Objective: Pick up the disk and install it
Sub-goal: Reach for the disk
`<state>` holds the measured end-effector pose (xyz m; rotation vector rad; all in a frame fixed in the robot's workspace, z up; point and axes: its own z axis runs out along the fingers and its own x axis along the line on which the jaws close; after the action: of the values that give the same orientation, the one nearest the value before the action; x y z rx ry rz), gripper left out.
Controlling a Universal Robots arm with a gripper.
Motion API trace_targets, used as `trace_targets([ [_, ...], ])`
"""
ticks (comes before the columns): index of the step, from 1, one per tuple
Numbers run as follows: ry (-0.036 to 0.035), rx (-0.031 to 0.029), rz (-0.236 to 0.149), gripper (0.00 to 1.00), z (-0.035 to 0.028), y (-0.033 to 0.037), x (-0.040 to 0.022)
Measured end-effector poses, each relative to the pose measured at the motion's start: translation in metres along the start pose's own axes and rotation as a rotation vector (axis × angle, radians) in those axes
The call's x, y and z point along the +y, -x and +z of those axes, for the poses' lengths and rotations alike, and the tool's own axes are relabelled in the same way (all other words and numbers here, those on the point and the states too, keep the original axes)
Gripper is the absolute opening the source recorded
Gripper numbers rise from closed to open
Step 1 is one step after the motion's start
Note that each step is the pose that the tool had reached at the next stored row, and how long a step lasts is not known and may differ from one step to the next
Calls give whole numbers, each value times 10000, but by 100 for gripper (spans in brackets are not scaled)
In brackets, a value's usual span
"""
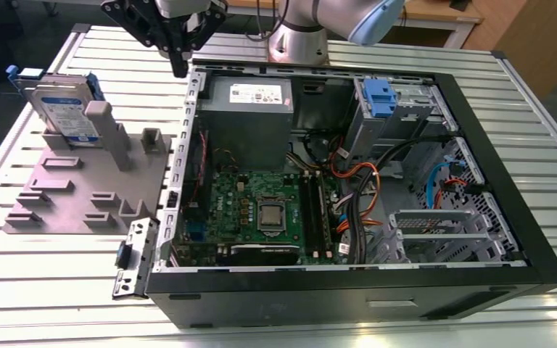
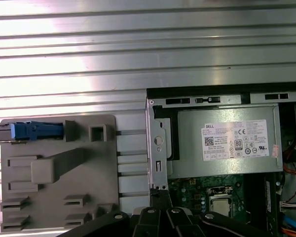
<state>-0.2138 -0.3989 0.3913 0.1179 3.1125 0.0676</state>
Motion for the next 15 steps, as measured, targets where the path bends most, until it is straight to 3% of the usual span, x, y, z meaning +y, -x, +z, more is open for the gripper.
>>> trace_targets([
  [15, 0, 0, -1, 11, -2, -83, -1],
])
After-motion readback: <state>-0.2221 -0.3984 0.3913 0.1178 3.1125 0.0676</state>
